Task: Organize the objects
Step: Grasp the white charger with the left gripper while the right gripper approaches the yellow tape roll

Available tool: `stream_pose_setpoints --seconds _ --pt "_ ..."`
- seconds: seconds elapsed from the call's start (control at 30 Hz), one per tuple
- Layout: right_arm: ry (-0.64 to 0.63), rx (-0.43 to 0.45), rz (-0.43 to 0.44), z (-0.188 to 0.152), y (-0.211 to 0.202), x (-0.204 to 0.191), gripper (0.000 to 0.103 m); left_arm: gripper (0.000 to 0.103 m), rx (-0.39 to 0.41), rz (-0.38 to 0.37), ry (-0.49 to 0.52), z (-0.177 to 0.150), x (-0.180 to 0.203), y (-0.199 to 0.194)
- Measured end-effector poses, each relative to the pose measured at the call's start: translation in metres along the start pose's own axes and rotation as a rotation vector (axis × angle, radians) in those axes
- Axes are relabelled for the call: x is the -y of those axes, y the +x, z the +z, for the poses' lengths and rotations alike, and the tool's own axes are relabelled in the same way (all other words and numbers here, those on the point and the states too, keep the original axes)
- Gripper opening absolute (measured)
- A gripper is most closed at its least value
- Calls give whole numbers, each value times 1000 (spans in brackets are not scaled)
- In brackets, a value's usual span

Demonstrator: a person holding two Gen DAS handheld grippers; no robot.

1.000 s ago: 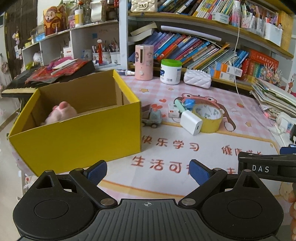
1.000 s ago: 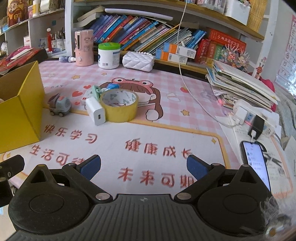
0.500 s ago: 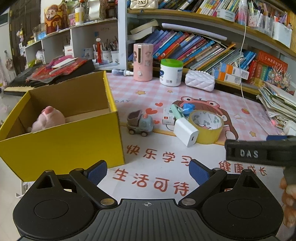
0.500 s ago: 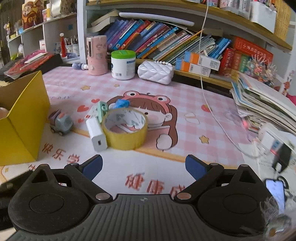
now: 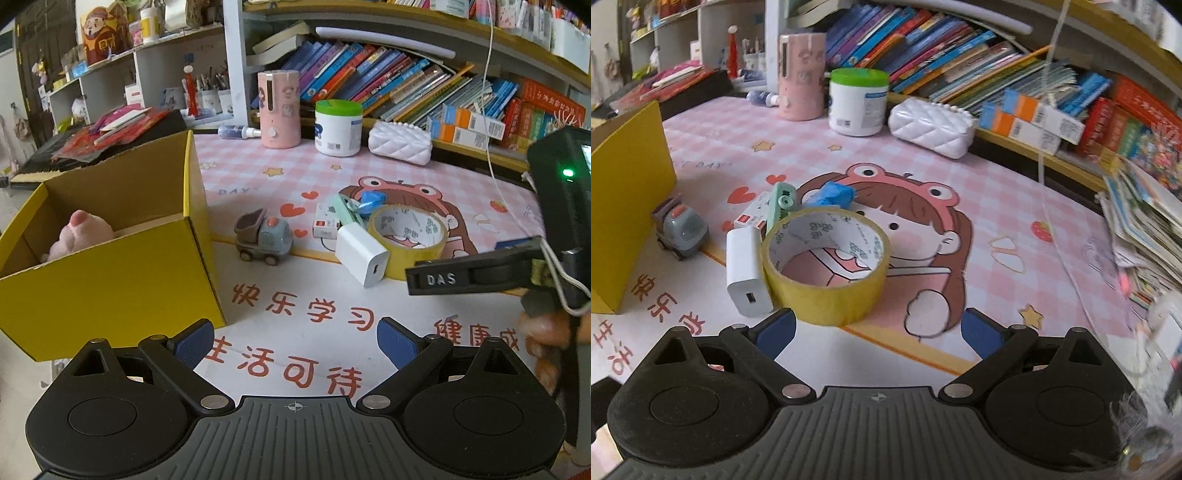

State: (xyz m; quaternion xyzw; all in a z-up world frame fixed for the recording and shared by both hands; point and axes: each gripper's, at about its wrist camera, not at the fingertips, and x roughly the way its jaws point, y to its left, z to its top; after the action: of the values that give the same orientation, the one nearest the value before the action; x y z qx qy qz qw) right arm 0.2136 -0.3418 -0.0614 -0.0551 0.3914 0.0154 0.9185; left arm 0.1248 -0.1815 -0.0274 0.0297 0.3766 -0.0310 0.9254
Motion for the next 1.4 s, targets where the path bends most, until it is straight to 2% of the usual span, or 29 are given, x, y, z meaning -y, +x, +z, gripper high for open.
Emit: stream_pose_setpoints --seconds 0.47,0.57,0.73,0.97,1.03,1.13,1.17,1.2,1.23,1.33,1.37,1.4 --pt "-162 23 97 14 48 -21 97 97 -7 30 -2 1 -3 -2" --pt "-161 32 130 17 50 -20 89 97 -13 33 -6 2 -3 -1" --pt "-132 39 135 18 40 -10 88 97 -11 20 0 6 2 5" --pt "5 81 87 16 3 27 86 96 -9 6 2 15 17 22" --pt "38 91 64 14 -7 37 86 90 -6 -3 0 19 23 30" --pt "60 116 41 12 -22 49 84 87 0 -10 0 26 32 44" --pt "67 126 33 11 -27 53 62 86 1 -11 1 28 35 48" --pt "71 139 16 10 -31 56 29 86 2 -18 1 31 38 54" --pt "66 127 14 10 -32 58 26 86 4 -23 0 34 41 59" --pt "83 70 25 7 -29 66 28 85 -8 -24 5 42 51 79" --pt "81 50 23 4 -28 68 36 83 -12 -22 3 44 53 85" --pt "82 43 20 0 -28 68 48 82 -16 -16 2 46 55 91"
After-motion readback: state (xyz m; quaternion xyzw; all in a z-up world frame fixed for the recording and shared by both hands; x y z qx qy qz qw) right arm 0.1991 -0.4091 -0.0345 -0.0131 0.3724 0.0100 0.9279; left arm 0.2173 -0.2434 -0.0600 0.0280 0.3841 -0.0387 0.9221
